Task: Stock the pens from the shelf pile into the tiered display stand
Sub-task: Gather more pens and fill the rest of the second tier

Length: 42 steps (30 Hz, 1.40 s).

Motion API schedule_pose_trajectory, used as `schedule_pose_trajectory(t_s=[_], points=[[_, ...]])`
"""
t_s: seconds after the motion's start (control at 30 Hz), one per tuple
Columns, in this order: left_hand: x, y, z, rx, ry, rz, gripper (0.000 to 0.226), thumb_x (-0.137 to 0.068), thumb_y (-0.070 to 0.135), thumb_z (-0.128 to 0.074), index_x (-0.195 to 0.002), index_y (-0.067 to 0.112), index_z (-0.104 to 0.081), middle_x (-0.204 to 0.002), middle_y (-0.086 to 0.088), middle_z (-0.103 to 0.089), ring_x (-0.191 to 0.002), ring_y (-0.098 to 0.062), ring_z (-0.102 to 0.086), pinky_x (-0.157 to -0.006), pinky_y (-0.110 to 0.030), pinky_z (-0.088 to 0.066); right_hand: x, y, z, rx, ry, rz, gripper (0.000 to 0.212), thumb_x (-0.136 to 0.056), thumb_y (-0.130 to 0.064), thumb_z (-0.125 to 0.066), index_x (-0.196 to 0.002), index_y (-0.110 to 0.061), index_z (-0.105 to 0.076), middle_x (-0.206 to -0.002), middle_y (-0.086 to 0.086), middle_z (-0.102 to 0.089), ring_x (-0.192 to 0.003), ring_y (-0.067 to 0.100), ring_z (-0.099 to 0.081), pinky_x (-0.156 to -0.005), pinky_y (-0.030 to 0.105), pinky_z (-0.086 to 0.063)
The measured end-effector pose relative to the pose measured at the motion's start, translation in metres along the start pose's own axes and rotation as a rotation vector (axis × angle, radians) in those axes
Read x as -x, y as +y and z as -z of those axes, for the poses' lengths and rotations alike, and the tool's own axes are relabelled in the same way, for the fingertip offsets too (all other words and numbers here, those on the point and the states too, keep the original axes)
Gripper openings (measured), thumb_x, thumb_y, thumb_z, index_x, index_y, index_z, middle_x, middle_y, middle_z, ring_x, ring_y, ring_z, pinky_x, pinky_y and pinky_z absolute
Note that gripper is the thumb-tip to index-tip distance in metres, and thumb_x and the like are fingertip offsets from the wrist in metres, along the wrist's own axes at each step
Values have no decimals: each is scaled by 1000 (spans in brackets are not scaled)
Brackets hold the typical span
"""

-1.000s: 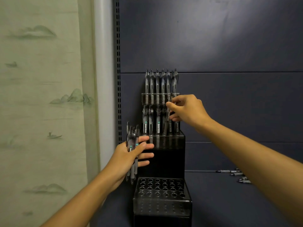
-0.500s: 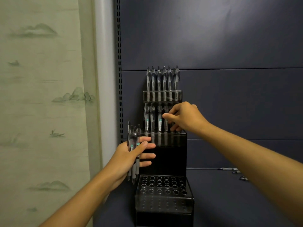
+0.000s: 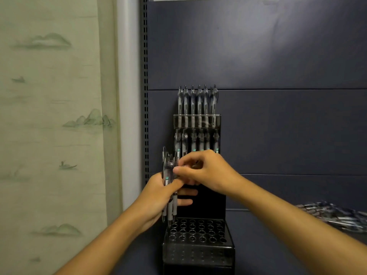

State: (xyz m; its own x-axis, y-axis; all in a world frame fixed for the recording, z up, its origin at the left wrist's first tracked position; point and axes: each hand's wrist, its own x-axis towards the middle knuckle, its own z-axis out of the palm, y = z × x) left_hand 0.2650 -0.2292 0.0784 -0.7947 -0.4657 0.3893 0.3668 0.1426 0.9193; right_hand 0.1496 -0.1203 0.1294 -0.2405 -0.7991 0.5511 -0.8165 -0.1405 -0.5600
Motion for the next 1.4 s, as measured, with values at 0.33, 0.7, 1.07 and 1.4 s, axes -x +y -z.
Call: schedule_pose_trajectory(t_s=[0.33,0.7,1.07,1.4], points=[[-5,-3,-2,-55,-27,-35,34,-92,28,-53,-121,13,-62,-106,-7,-76,-94,-29,-74,-73,-35,-63,-2,10,10,-224,154,-67,14,-94,-26,-66,-89,-13,-71,-83,3,-74,-78,13,-72,-66,27,-57],[-5,-4,3,39,12,-22,35,-91,30,-50,-120,14,-61,-111,-8,-75,-96,-31,-74,-74,-37,-63,-21,13,84,-141,539,-80,24,-97,-25,-63,-117,-13,-67,-95,2,-74,-71,18,-75,-62,27,-60],[-4,-6,-2,23,-12,-13,35,-87,32,-53,-115,13,-62,-108,-10,-75,-90,-31,-74,-71,-36,-63,-24,12,81,-21,482,-54,14,-96,-26,-63,-109,-20,-66,-91,-4,-73,-73,13,-74,-66,26,-62],[-1,-9,2,18,10,-11,36,-86,32,-54,-115,12,-62,-107,-11,-75,-88,-31,-75,-68,-34,-63,-24,14,77,-39,442,-82,19,-96,-25,-64,-112,-14,-67,-91,-1,-73,-72,15,-74,-64,24,-61]])
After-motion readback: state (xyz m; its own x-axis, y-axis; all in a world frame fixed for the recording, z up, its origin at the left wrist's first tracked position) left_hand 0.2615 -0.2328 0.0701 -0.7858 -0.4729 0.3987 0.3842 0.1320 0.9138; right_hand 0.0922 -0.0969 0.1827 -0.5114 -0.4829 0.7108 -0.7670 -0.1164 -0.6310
